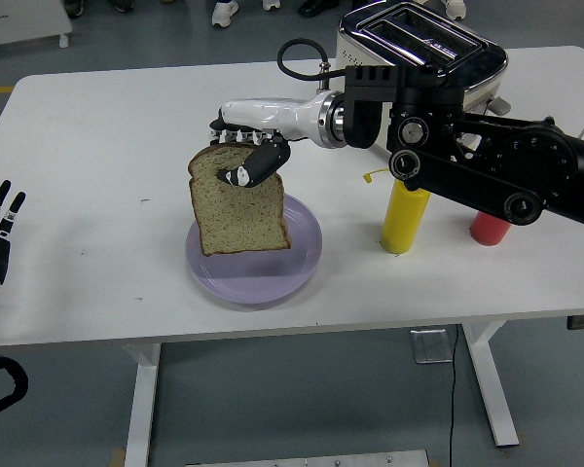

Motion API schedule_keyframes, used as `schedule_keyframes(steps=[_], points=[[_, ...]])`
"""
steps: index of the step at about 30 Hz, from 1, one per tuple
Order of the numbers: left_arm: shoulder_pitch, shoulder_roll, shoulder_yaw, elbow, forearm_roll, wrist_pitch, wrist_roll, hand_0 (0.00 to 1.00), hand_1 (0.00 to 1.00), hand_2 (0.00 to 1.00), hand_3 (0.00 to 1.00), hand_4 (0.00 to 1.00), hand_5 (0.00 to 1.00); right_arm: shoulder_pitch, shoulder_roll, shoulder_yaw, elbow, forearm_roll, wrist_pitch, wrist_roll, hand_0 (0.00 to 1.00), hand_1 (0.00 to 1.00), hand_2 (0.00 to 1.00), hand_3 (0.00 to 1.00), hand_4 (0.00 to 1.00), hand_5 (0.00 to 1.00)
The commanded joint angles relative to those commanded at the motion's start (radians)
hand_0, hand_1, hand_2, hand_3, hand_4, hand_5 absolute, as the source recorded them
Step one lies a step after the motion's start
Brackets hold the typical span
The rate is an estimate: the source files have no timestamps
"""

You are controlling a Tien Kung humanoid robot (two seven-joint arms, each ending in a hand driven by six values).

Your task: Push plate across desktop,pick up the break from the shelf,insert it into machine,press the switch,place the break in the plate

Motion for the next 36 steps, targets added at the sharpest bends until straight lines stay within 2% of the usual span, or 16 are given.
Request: schedule_keyframes(steps=[10,11,16,17,23,24,28,29,34,35,36], points=[[-0.001,-0.001,0.002,0.001,0.000,0.000,0.000,0.814,0.859,0.919,0.852,0.643,0.998,-0.030,0.047,-0.039,-0.095,0.042,-0.016,0.012,0.211,0.300,0.386,0.489,0.397,0.175],[-0.002,-0.001,0.003,0.001,0.000,0.000,0.000,0.814,0.859,0.919,0.852,0.643,0.998,-0.033,0.050,-0.041,-0.105,0.046,-0.017,0.013,0.249,0.356,0.422,0.501,0.410,0.166],[-0.003,-0.001,0.005,0.000,0.000,0.001,0.000,0.814,0.859,0.919,0.852,0.643,0.998,-0.045,0.060,-0.048,-0.145,0.067,-0.021,0.014,0.249,0.356,0.422,0.501,0.410,0.166],[-0.003,-0.001,0.005,0.000,0.000,0.001,0.000,0.814,0.858,0.919,0.852,0.643,0.998,-0.046,0.060,-0.049,-0.151,0.071,-0.021,0.015,0.326,0.422,0.475,0.523,0.431,0.180],[-0.003,0.000,0.005,0.000,0.000,0.001,-0.001,0.814,0.858,0.919,0.852,0.643,0.998,-0.057,0.069,-0.056,-0.192,0.086,-0.017,0.016,0.326,0.422,0.475,0.523,0.431,0.180],[-0.003,0.000,0.006,0.000,0.000,0.001,-0.001,0.813,0.858,0.920,0.852,0.643,0.998,-0.058,0.070,-0.058,-0.198,0.087,-0.017,0.017,0.433,0.506,0.527,0.549,0.461,0.190],[-0.003,0.000,0.007,0.001,0.000,0.001,-0.001,0.813,0.858,0.920,0.852,0.643,0.998,-0.063,0.074,-0.062,-0.215,0.089,-0.012,0.018,0.433,0.506,0.527,0.549,0.461,0.190],[-0.003,0.000,0.008,0.001,0.000,0.001,-0.001,0.813,0.859,0.919,0.852,0.643,0.998,-0.064,0.075,-0.063,-0.218,0.090,-0.011,0.019,0.588,0.648,0.649,0.682,0.591,0.285],[-0.002,0.000,0.007,0.001,0.000,0.002,-0.001,0.813,0.859,0.919,0.852,0.643,0.998,-0.068,0.077,-0.067,-0.229,0.082,-0.018,0.029,0.588,0.648,0.649,0.682,0.591,0.285],[-0.002,0.000,0.007,0.001,0.000,0.002,-0.001,0.813,0.859,0.919,0.852,0.642,0.998,-0.068,0.077,-0.067,-0.231,0.079,-0.022,0.033,0.718,0.760,0.790,0.815,0.703,0.348],[-0.002,0.000,0.007,0.000,0.000,0.002,-0.001,0.813,0.859,0.919,0.852,0.642,0.998,-0.068,0.077,-0.066,-0.232,0.077,-0.025,0.035,0.718,0.760,0.790,0.815,0.703,0.348]])
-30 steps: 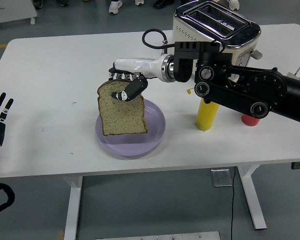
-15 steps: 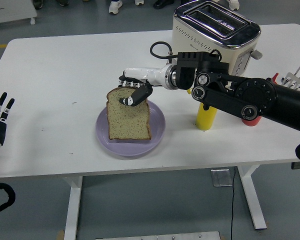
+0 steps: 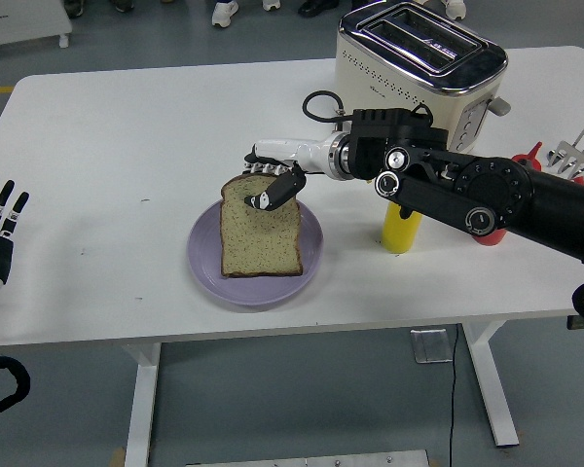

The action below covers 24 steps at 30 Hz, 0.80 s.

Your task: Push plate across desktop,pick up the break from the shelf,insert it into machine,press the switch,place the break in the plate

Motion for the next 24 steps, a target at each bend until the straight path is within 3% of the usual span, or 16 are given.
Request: schedule_keyframes(steps=[4,5,14,19,24], points=[[-0.002,0.000,-0.001,0.000,0.000,0.000,0.000,0.813,0.859,0.919,0.852,0.642,0.998,0.002,-0.001,0.010,-0.004,-0.016,-0.026,0.022,0.718,0.760,0.790,0.815,0.703,0.348],[-0.002,0.000,-0.002,0.000,0.000,0.000,0.000,0.814,0.859,0.919,0.852,0.642,0.998,0.003,-0.001,0.015,-0.005,-0.020,-0.034,0.029,0.829,0.853,0.915,0.934,0.780,0.379],[-0.003,0.000,-0.005,-0.001,0.000,0.000,-0.001,0.813,0.858,0.920,0.852,0.642,0.998,0.000,-0.012,0.063,0.001,-0.047,-0.065,0.045,0.842,0.866,0.927,0.958,0.799,0.405],[-0.002,0.001,-0.007,-0.001,0.000,0.000,-0.001,0.814,0.858,0.919,0.850,0.642,0.998,0.008,-0.051,0.144,0.060,-0.086,-0.115,0.045,0.837,0.849,0.901,0.938,0.797,0.420],[0.000,0.003,-0.008,-0.002,0.000,0.000,-0.001,0.814,0.859,0.919,0.850,0.642,0.998,0.023,-0.116,0.242,0.152,-0.112,-0.169,0.042,0.826,0.827,0.869,0.906,0.772,0.416]])
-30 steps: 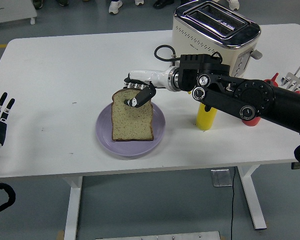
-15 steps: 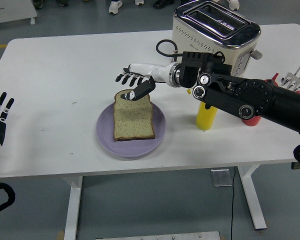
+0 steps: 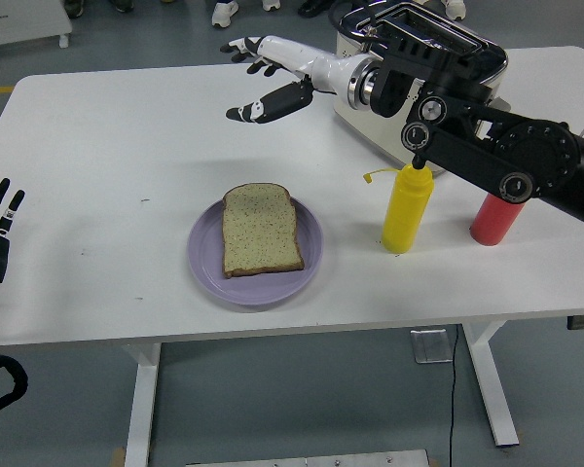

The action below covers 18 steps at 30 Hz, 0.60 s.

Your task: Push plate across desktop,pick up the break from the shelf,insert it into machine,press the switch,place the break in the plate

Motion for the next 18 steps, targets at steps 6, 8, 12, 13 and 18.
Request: schedule_keyframes(steps=[6,8,12,13,18], points=[[0.001,0.001,0.000,-0.002,0.000,-0.001,0.000,0.814,0.859,0.919,0.850,0.642,0.998,-0.024,-0.095,0.148,0.113,0.048,-0.076,0.003,0.816,0.799,0.827,0.836,0.649,0.412],[0.002,0.001,-0.001,-0.003,0.001,0.000,0.000,0.814,0.859,0.919,0.850,0.642,0.998,-0.050,-0.132,0.205,0.146,0.093,-0.099,0.010,0.816,0.799,0.827,0.836,0.649,0.412],[0.006,0.000,-0.006,-0.005,0.001,0.000,-0.001,0.814,0.858,0.919,0.848,0.642,0.998,-0.128,-0.214,0.330,0.204,0.214,-0.143,0.032,0.823,0.806,0.822,0.828,0.526,0.491],[0.007,0.000,-0.008,-0.005,0.001,0.000,-0.001,0.814,0.858,0.919,0.848,0.642,0.998,-0.146,-0.232,0.359,0.212,0.246,-0.152,0.035,0.823,0.806,0.822,0.828,0.526,0.491],[0.010,0.000,-0.016,-0.009,0.001,0.000,-0.001,0.814,0.859,0.919,0.848,0.642,0.998,-0.265,-0.324,0.515,0.240,0.423,-0.174,0.031,0.839,0.818,0.845,0.846,0.516,0.552]])
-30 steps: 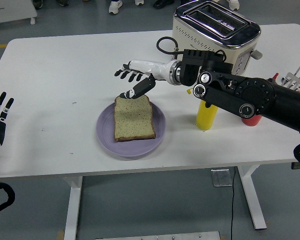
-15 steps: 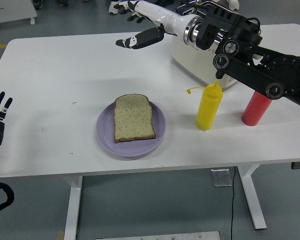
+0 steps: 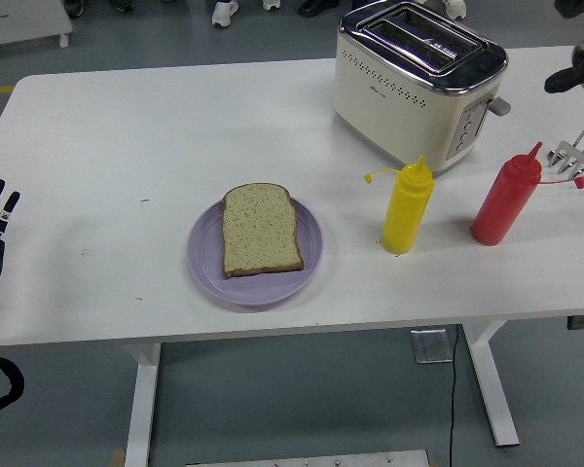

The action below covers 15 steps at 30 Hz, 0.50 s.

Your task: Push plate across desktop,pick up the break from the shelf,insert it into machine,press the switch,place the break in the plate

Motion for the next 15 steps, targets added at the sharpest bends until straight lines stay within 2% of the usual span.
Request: schedule_keyframes(steps=[4,5,6,8,15], points=[[0.001,0.000,-0.004,-0.002,0.000,0.000,0.000,0.814,0.859,0.919,0.848,0.642,0.998,-0.108,-0.055,0.126,0.013,0.142,-0.005,-0.003,0.839,0.818,0.845,0.846,0.516,0.552],[0.001,0.000,-0.005,-0.003,0.000,0.000,-0.001,0.814,0.859,0.919,0.848,0.642,0.998,-0.134,-0.065,0.153,0.018,0.170,-0.005,-0.002,0.839,0.818,0.845,0.846,0.516,0.552],[0.001,-0.001,-0.006,-0.004,-0.001,0.000,-0.001,0.814,0.859,0.919,0.848,0.642,0.998,-0.167,-0.074,0.189,0.023,0.205,-0.005,-0.001,0.841,0.814,0.841,0.840,0.513,0.596],[-0.001,0.001,-0.005,-0.005,-0.001,0.000,-0.001,0.814,0.859,0.919,0.848,0.642,0.998,-0.225,-0.087,0.247,0.032,0.259,-0.003,-0.001,0.841,0.814,0.841,0.840,0.513,0.596],[-0.005,0.005,-0.007,-0.009,-0.003,0.001,-0.002,0.814,0.859,0.919,0.848,0.643,0.998,-0.444,-0.090,0.446,0.057,0.414,0.019,0.012,0.844,0.811,0.839,0.832,0.511,0.618]])
